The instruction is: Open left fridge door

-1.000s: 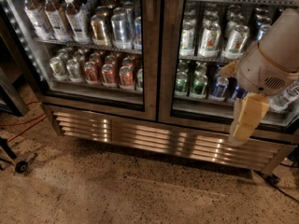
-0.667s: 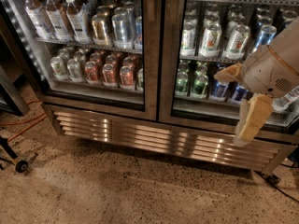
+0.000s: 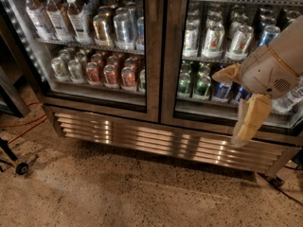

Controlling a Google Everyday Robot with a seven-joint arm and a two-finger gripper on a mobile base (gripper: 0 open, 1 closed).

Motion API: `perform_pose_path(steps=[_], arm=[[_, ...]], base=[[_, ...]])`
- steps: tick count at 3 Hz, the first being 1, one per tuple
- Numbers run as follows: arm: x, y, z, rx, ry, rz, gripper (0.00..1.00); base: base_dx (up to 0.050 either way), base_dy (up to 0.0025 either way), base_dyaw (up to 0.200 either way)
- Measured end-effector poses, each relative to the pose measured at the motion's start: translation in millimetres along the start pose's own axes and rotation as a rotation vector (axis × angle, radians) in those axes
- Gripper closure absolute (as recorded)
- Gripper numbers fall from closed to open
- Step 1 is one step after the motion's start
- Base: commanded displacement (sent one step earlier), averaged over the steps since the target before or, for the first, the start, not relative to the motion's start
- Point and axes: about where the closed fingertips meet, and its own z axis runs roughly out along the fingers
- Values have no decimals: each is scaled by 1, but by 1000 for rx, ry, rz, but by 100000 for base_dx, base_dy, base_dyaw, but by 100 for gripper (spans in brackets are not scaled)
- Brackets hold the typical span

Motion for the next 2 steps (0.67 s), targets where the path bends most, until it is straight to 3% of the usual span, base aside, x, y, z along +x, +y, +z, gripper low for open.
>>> perform_pose_path(steps=[1,2], arm=[[-5,-1,1,0,-22,11,0],[-15,4,2,41,-103,44,0]], base=[[0,0,0],[0,0,0]])
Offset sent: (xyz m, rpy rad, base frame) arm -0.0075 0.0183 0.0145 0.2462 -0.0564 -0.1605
